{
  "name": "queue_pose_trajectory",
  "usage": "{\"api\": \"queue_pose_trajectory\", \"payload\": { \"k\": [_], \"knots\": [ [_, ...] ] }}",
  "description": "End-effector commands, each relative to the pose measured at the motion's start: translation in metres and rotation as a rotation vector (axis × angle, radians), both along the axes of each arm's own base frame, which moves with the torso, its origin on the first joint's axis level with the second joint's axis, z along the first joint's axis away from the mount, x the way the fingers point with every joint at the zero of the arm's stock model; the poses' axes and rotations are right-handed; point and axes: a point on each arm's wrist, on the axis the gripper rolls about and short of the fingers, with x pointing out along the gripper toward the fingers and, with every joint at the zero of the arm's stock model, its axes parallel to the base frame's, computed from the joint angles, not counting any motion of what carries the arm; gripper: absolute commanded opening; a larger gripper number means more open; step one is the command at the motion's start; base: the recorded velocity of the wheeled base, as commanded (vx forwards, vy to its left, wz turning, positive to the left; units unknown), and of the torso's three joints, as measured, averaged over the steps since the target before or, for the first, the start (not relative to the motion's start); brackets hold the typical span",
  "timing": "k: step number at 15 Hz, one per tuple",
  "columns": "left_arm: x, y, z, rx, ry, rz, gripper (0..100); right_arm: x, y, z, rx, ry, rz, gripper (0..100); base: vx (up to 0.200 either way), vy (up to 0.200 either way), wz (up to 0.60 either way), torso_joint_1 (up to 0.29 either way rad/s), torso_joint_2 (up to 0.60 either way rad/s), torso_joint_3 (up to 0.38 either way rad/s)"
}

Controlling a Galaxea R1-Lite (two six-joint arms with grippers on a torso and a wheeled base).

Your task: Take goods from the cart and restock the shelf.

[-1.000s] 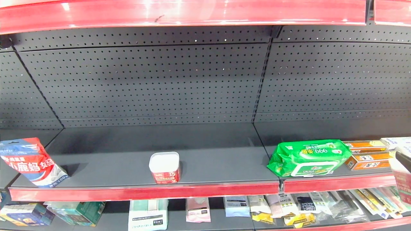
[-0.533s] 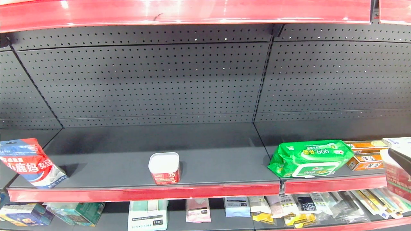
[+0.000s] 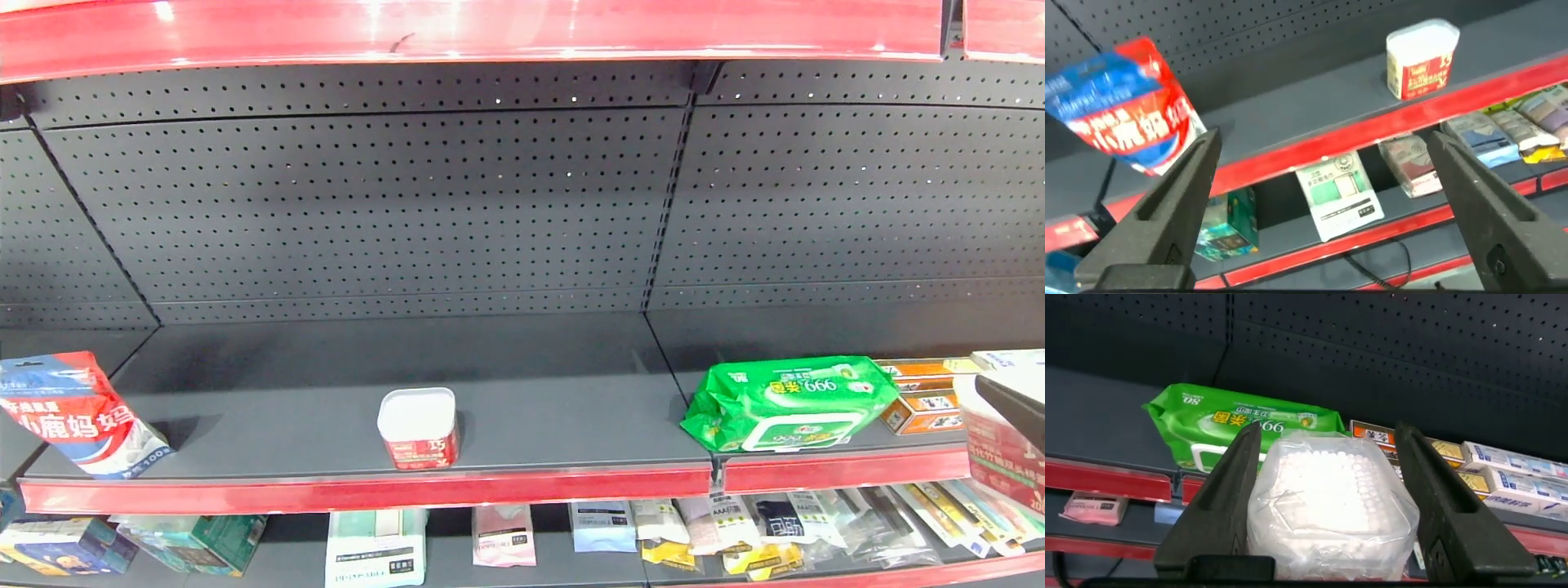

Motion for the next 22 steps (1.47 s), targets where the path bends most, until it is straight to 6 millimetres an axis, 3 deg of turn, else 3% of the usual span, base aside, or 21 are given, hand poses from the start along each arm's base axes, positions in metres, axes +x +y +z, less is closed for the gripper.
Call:
{"api": "queue_pose_trajectory", "payload": {
  "k": [1, 6, 9, 20, 22],
  "knots": [
    [-0.004, 0.002, -0.018, -0.043, -0.029, -0.001, 100, -0.001, 0.0, 0.001, -0.001, -0.005, 0.001, 0, 0.0, 0.0, 0.0, 0.0, 0.0, 0.0],
    [-0.004, 0.005, -0.019, -0.243, -0.001, 0.189, 100, 0.005, 0.0, 0.01, -0.001, -0.023, 0.002, 0, 0.0, 0.0, 0.0, 0.0, 0.0, 0.0],
    [-0.007, 0.005, -0.021, -0.203, -0.031, 0.055, 100, 0.01, -0.001, 0.013, -0.003, -0.02, 0.005, 0, 0.0, 0.0, 0.0, 0.0, 0.0, 0.0],
    [-0.007, 0.003, -0.021, -0.201, -0.023, -0.017, 100, 0.016, 0.001, 0.016, -0.001, -0.017, 0.024, 0, 0.0, 0.0, 0.0, 0.0, 0.0, 0.0],
    [-0.007, 0.003, -0.021, -0.201, -0.023, -0.017, 100, 0.016, 0.001, 0.016, -0.001, -0.017, 0.024, 0, 0.0, 0.0, 0.6, 0.005, 0.01, 0.005]
  ]
}}
